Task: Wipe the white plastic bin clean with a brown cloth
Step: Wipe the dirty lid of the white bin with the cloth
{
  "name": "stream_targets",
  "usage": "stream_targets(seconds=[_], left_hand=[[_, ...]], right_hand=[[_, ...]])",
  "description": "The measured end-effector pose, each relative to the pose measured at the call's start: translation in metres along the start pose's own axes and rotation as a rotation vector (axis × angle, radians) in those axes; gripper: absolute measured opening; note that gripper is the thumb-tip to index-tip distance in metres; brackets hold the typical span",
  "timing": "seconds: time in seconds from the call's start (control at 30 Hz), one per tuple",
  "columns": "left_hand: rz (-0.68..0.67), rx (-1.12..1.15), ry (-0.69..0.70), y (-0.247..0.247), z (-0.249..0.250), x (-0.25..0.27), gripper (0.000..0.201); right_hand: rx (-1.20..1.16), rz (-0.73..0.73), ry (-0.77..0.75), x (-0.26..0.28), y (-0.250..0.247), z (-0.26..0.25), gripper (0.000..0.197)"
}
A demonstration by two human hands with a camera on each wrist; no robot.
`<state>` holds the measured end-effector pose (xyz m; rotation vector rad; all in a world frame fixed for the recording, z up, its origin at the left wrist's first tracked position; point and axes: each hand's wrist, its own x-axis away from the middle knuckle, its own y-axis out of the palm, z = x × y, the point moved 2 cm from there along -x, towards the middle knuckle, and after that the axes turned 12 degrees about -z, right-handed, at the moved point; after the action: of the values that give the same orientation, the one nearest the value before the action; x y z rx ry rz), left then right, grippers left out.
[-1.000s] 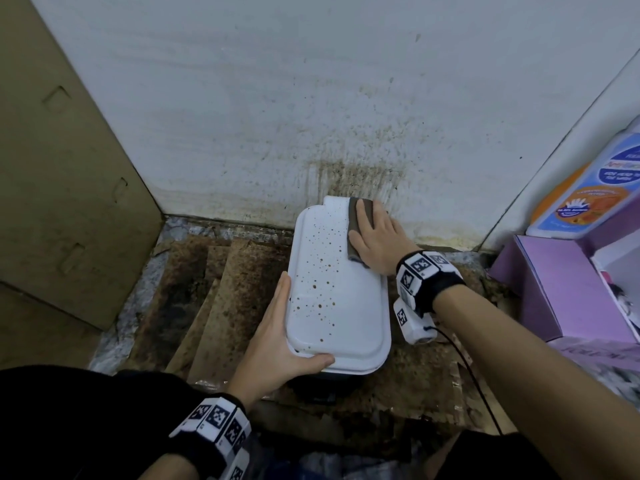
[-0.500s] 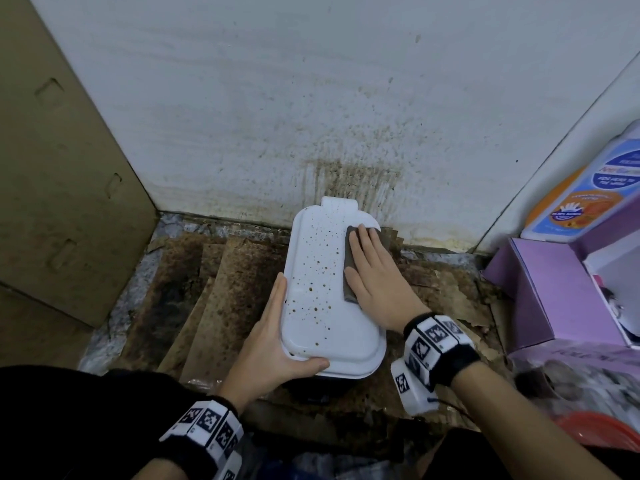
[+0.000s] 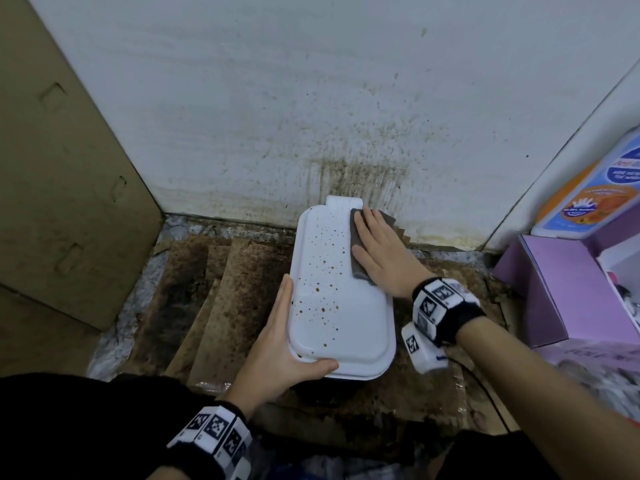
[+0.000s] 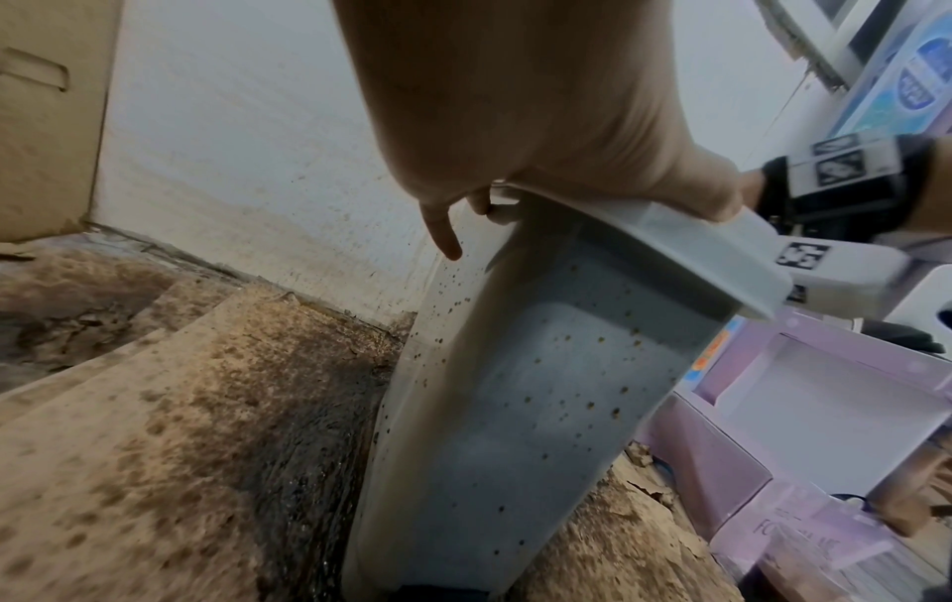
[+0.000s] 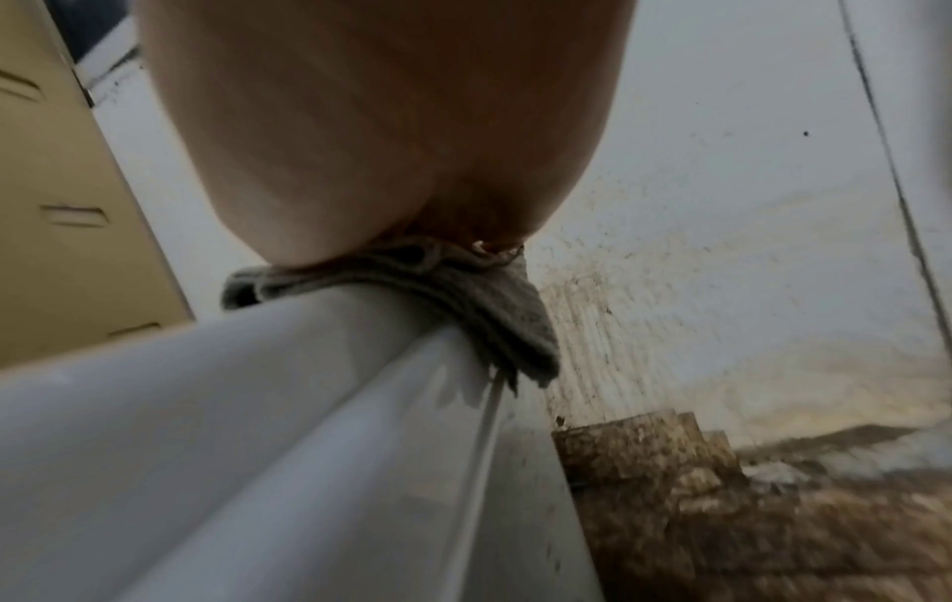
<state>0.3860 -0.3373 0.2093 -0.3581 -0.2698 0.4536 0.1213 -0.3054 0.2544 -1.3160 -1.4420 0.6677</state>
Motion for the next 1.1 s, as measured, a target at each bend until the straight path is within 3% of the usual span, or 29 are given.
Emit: stream_targets(seconds=[0.17, 0.27, 0.37, 0.53, 0.9, 1.1], left_hand=[[-0.014, -0.012, -0.008, -0.002, 0.001, 0.001, 0.14], [-0.013, -0.015, -0.001, -0.002, 0.002, 0.0, 0.139], [-0.008, -0.018, -0.004, -0.001, 0.001, 0.001, 0.139], [0.005, -0.032, -0.001, 0.0, 0.0, 0.002, 0.14], [0.002, -0.027, 0.017, 0.002, 0.001, 0.003, 0.139], [0.001, -0.049, 0.007, 0.002, 0.002, 0.003, 0.14]], right_hand=[[0.092, -0.037, -0.003, -0.048, -0.025, 0.019, 0.073], [0.082, -0.022, 0.023, -0.058, -0.026, 0.024, 0.064], [0.131, 0.0, 0.016, -0.054, -0.02, 0.021, 0.075], [0.108, 0.03, 0.016, -0.021, -0.006, 0.003, 0.062], [0.05, 0.029, -0.009, 0.075, 0.045, -0.049, 0.064], [0.041, 0.041, 0.018, 0.083, 0.05, -0.057, 0.064]])
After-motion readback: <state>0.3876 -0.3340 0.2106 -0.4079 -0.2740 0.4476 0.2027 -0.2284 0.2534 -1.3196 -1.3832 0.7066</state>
